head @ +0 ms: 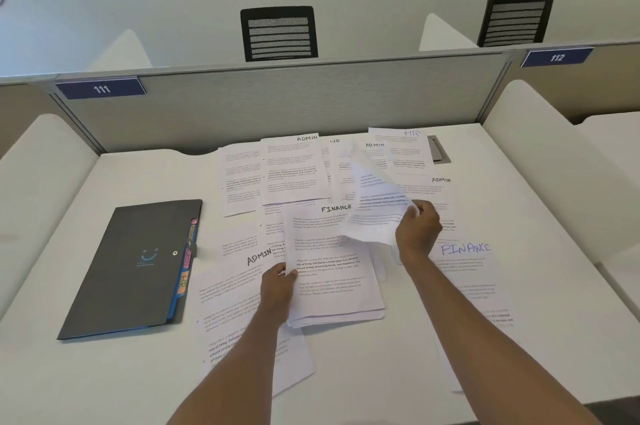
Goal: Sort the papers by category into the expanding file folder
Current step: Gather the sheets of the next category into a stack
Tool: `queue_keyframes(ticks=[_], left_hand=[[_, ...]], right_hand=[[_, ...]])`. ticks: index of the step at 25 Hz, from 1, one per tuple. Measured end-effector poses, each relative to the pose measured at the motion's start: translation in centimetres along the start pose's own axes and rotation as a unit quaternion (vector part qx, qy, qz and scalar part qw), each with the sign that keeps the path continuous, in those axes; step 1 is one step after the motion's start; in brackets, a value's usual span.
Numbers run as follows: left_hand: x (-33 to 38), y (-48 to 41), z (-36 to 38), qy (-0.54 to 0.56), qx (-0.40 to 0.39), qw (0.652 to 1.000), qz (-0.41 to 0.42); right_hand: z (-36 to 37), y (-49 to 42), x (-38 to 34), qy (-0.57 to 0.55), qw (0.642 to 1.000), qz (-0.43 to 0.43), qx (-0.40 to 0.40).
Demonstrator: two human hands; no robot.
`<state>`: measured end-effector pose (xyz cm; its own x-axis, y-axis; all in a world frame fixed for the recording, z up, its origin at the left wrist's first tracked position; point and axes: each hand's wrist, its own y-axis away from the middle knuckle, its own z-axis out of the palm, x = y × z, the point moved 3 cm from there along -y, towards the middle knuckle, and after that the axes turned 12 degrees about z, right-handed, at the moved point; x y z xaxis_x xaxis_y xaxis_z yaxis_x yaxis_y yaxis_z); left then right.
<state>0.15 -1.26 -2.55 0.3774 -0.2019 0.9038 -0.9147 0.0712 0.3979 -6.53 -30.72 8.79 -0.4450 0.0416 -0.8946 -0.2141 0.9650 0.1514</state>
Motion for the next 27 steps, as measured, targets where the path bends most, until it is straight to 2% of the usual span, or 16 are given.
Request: queue_keyframes(ticks=[3,9,11,14,17,20,23,27], left_hand=[[0.5,0.0,-0.1,-0.012,0.000,1.000,0.005],[0.2,-0.3,-0.2,-0.010,-0.009,1.000,0.002],[0.1,-0.5,-0.1,-0.013,-0.006,1.000,-0.002],[-0.1,-0.8,0.1,0.004,0.001,1.000,-0.017],[0.1,-0.6,0.2,0.011,0.015,0.999,-0.040],[0.3,-0.4,0.2,0.046,0.001,0.998,-0.038],[0.3,-0.1,0.2,0.029,-0.028,0.999,-0.014],[0.2,0.1,0.4,0.026,-0.032,0.999,0.011]], right_hand=[[-0.7,0.1,-0.1,-0.027,0.999,0.009,0.016],[-0.6,0.4,1.2,-0.024,0.998,0.030,-0.043],[-0.2,0.6,2.4,0.004,0.994,0.041,-0.098],[1.1,1.4,5.5,0.103,0.971,0.048,-0.210],[1.9,2.6,8.5,0.164,0.947,0.055,-0.270],[2.7,3.6,9.9,0.201,0.938,0.035,-0.281],[3.2,4.5,10.2,0.214,0.939,0.017,-0.267],[4.0,4.9,10.4,0.228,0.929,0.004,-0.290]])
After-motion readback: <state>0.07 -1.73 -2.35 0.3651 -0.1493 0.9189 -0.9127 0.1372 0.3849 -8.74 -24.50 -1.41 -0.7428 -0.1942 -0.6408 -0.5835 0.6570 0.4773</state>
